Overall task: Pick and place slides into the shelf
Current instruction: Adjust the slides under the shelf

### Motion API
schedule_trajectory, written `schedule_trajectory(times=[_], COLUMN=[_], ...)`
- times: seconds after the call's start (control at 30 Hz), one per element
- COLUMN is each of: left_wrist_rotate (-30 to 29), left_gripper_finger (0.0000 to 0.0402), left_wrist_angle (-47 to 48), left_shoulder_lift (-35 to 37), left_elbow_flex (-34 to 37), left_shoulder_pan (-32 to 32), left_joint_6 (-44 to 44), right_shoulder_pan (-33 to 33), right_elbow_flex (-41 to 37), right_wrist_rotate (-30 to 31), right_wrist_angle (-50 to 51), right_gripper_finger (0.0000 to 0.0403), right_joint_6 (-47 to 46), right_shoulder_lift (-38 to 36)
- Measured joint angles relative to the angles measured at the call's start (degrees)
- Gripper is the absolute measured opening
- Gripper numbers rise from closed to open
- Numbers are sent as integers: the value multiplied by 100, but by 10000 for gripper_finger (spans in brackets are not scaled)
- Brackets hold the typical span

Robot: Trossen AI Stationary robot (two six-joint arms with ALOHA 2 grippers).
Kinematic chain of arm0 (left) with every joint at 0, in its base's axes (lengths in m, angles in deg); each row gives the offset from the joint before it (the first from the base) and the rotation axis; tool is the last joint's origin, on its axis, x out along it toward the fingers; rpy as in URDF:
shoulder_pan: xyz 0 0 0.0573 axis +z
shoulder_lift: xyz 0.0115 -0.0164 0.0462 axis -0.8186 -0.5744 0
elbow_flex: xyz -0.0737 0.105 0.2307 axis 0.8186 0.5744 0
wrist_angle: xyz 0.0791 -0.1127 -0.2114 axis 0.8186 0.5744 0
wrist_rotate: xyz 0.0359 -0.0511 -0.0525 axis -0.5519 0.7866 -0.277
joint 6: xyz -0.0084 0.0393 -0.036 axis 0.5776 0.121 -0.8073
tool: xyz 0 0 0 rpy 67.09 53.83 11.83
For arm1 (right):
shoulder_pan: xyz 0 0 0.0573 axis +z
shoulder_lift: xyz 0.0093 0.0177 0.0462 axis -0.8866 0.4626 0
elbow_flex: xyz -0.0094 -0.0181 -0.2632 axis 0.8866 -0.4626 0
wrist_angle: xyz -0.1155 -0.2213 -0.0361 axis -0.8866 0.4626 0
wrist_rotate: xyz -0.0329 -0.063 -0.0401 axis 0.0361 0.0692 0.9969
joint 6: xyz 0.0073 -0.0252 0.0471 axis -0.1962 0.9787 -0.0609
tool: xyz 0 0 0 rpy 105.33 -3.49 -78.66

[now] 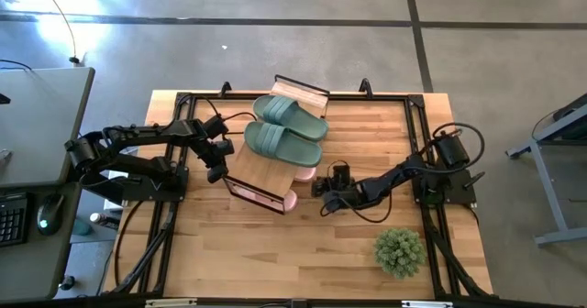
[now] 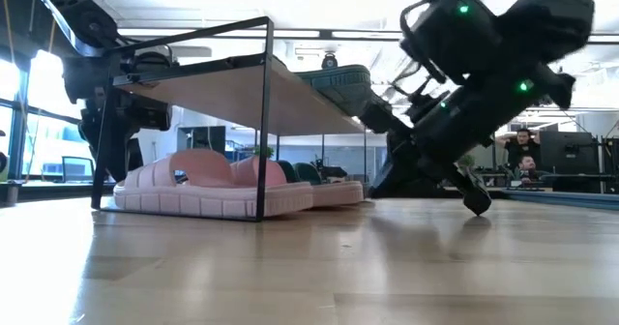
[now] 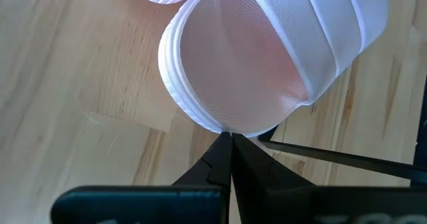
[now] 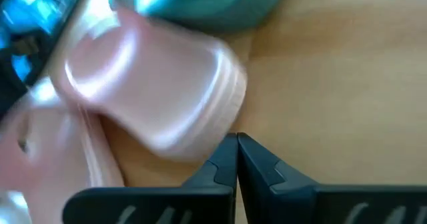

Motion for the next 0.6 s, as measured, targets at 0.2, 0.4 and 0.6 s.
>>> schedule_trajectory(times=[0.2, 0.4, 0.6], left_wrist_rotate=[9, 20, 22], left_gripper_finger=[0, 0, 0], left_wrist_angle=[4, 3, 7], left_shoulder_lift=[0, 0, 0], left_elbow_flex=[0, 0, 0], left_shoulder_pan=[0, 0, 0], left_joint_6=[3, 3, 3], right_shoulder_pan=[-5, -316, -409], right_elbow_flex=[-459, -193, -166], right_wrist_rotate=[352, -478, -602], right_wrist_angle=[-837, -915, -896], right_gripper_finger=[0, 0, 0], right_joint_6=[-63, 651, 772], right_shoulder_lift=[-37, 3, 9])
